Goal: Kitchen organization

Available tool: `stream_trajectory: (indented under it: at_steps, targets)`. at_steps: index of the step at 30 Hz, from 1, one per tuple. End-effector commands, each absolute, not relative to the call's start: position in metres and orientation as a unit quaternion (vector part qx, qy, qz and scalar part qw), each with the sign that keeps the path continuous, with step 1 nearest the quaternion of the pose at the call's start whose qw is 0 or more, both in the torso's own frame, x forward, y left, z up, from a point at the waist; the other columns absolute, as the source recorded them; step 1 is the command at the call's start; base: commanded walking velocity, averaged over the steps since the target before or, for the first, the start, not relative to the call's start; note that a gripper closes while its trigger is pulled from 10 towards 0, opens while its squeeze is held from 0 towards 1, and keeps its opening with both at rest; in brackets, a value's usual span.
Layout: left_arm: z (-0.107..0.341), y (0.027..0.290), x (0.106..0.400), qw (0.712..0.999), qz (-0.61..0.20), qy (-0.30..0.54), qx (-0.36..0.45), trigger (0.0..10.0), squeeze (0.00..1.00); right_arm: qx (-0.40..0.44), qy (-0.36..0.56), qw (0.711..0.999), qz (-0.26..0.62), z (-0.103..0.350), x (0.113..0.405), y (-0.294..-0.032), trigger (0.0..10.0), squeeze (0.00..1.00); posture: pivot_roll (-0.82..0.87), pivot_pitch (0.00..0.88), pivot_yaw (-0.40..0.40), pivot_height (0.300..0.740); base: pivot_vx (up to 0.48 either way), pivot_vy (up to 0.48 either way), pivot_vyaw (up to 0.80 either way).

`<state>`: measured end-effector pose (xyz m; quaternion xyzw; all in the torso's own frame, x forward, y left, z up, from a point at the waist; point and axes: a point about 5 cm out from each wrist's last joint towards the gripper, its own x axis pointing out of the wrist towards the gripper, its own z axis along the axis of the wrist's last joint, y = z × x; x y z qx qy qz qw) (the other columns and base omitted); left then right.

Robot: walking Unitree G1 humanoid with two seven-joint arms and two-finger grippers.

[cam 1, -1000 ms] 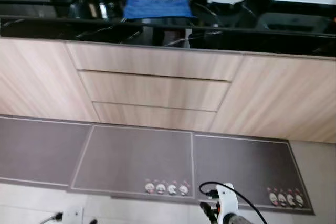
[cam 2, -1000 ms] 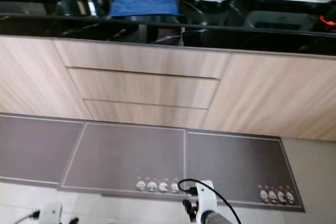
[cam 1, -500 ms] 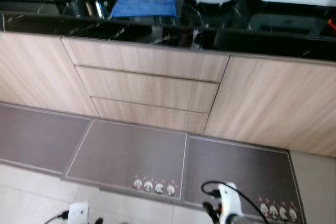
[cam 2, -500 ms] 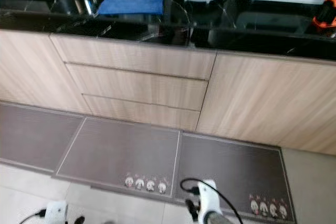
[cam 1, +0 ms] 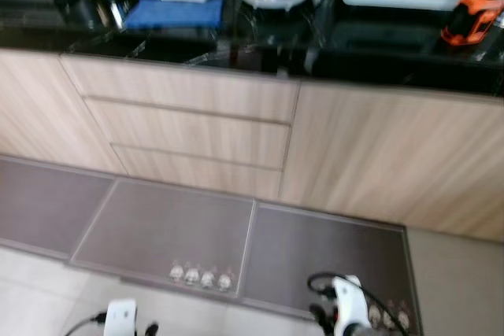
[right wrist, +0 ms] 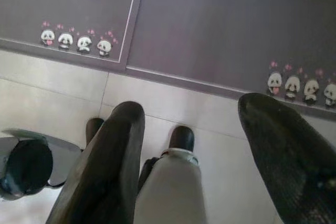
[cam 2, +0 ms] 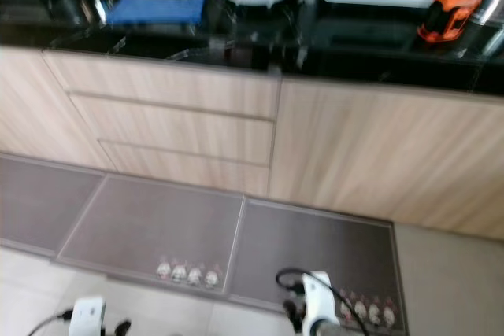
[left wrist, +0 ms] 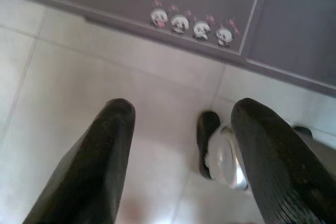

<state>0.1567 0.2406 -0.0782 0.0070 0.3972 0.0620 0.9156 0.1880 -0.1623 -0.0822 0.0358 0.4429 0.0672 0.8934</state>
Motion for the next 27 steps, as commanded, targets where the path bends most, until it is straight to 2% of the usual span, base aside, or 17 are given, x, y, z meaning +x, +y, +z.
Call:
stream_trajectory:
  at_steps: [1,5,8,27]
  targets:
    - [-0.08,0.2434,0.1513,0.911,0.063,0.407,0.011,10.0,0.0,0.043,0.447,0.891,0.069,-0.0841,0.1848,-0.1581,10.0,0.0,0.04,0.118,0.012,0.74,0.0,-0.326,0.0]
    - [-0.0805,0.2427,0.1505,0.911,0.062,0.408,0.009,10.0,0.0,0.046,0.449,0.89,0.068,-0.0843,0.1847,-0.1579,10.0,0.0,0.04,0.119,0.012,0.74,0.0,-0.323,0.0]
    - [-0.0806,0.2425,0.1504,0.911,0.062,0.408,0.009,10.0,0.0,0.05,0.449,0.89,0.066,-0.0842,0.1849,-0.158,10.0,0.0,0.04,0.121,0.011,0.74,0.0,-0.326,-0.59]
    - [-0.081,0.2397,0.1512,0.912,0.065,0.405,0.004,10.0,0.0,0.037,0.448,0.89,0.073,-0.0832,0.1865,-0.1601,10.0,0.0,0.04,0.126,-0.003,0.74,0.0,-0.324,0.0]
